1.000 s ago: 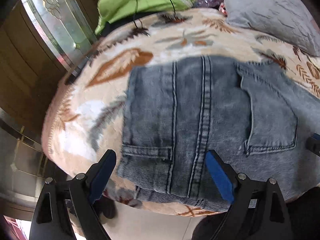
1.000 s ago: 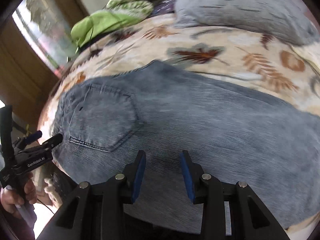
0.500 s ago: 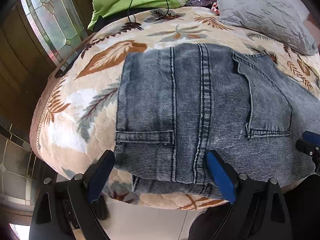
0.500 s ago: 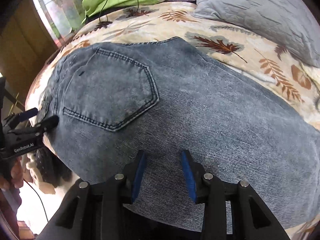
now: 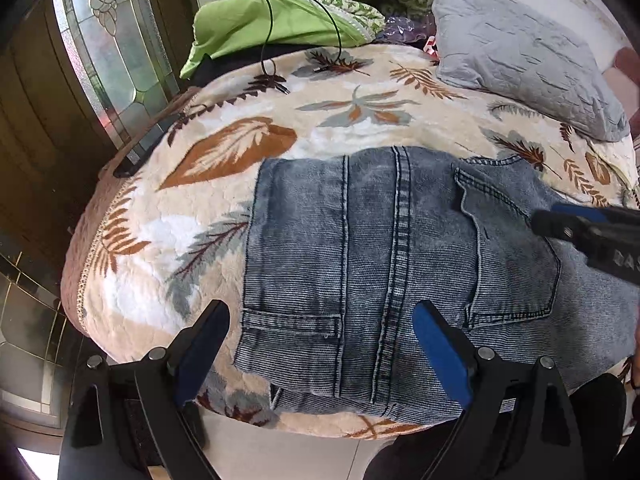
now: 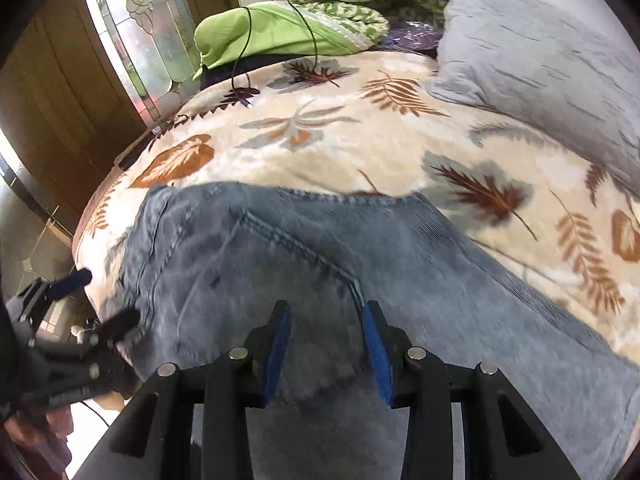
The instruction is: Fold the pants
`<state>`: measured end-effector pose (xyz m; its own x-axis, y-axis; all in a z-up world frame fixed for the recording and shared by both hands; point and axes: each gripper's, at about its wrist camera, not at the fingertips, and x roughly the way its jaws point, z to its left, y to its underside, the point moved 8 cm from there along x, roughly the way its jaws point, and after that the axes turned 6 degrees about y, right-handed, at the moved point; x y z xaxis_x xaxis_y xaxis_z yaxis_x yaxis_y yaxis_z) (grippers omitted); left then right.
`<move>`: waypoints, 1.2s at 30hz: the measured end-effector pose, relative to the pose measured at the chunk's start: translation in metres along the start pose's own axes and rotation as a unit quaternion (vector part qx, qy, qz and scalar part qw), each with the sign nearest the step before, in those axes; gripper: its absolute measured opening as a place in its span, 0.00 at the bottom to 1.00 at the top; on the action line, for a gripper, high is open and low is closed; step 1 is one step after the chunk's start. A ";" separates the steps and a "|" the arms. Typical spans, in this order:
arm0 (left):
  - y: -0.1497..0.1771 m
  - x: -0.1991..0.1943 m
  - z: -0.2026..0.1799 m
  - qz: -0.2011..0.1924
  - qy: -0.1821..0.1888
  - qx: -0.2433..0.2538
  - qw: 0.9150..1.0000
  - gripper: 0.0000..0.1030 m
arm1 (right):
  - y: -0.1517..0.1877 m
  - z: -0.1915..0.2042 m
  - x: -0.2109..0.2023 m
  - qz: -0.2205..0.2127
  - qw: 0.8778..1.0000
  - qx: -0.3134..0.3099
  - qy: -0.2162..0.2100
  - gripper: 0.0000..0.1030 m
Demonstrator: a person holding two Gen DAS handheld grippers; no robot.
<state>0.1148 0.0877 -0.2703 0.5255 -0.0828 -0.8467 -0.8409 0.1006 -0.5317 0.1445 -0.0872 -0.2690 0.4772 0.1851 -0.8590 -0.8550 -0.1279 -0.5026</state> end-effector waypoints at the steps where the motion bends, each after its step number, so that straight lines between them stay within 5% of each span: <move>1: 0.002 0.000 -0.001 0.002 0.001 0.000 1.000 0.90 | -0.005 0.002 0.005 0.002 1.000 0.001 -0.004 0.40; 12: 0.018 0.024 -0.002 0.035 0.014 0.006 0.999 0.90 | -0.017 0.018 0.062 0.049 0.999 0.001 -0.010 0.40; 36: 0.029 0.020 -0.005 0.032 0.040 0.031 0.998 0.90 | -0.031 0.013 0.084 0.087 0.996 0.034 0.010 0.45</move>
<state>0.0999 0.0844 -0.3026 0.4570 -0.1532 -0.8762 -0.8616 0.1683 -0.4788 0.2083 -0.0547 -0.3245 0.3244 0.1459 -0.9346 -0.9365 -0.0900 -0.3391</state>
